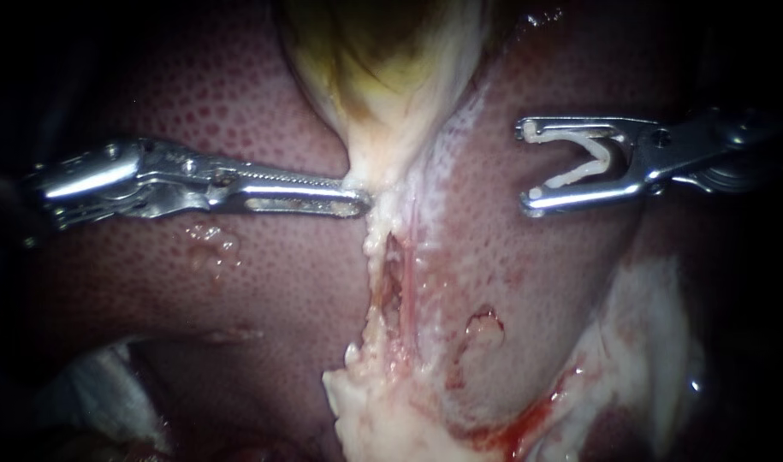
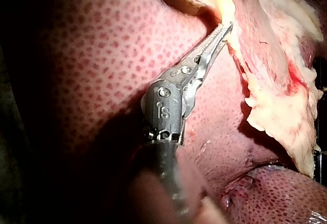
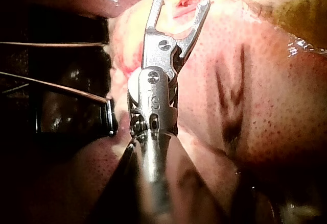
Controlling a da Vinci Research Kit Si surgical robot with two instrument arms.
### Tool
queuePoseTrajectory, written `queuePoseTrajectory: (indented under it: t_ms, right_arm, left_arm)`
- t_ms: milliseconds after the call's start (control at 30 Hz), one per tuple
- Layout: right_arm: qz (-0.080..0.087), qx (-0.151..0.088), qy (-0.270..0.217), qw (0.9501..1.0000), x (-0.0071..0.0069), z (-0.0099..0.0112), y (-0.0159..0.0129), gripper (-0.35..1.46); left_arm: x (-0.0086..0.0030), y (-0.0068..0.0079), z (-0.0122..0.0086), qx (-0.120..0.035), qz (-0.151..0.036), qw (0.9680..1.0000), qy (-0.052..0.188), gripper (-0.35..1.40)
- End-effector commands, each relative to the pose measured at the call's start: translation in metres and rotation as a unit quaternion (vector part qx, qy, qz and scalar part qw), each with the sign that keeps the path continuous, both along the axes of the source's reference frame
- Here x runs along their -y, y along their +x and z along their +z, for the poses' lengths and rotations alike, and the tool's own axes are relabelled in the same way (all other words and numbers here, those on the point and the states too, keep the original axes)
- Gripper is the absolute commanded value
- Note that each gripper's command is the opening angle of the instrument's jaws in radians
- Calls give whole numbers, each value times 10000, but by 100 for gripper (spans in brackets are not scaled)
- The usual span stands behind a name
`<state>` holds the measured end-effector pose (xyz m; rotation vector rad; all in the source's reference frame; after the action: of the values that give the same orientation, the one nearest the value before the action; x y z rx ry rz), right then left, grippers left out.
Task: Clipping first clip left tube
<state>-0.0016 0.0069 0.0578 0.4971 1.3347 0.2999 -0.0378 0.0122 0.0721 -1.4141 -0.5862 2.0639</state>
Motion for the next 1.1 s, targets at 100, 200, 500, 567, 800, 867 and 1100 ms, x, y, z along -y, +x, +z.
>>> queuePoseTrajectory:
  t_ms: [100, 200, 500, 567, 800, 867, 1100]
  right_arm:
    - [-1, 2, -1, 10000, 0, 0, -1, 46]
    - [-3, 3, -2, 10000, 0, 1, -1, 46]
    - [-4, 3, -4, 10000, 0, 2, -1, 45]
    - [-5, 3, -5, 10000, 0, 2, -2, 45]
    - [-5, 3, -5, 10000, 0, 2, -2, 45]
    - [-6, 3, -5, 10000, 0, 2, -2, 45]
    - [-6, 3, -6, 10000, 0, 2, -2, 45]
  left_arm:
    - [0, 3, -1, 9, 9, 10000, 1, -35]
    - [-1, 11, -6, 39, 34, 10000, 48, -35]
    - [-16, 50, -33, 74, -138, 9999, 47, -35]
    - [-20, 59, -41, 103, -205, 9997, 47, -35]
    - [-30, 80, -69, 226, -444, 9988, 18, -35]
    - [-33, 84, -78, 251, -470, 9986, -26, -35]
    - [-35, 93, -94, 290, -528, 9981, -125, -35]
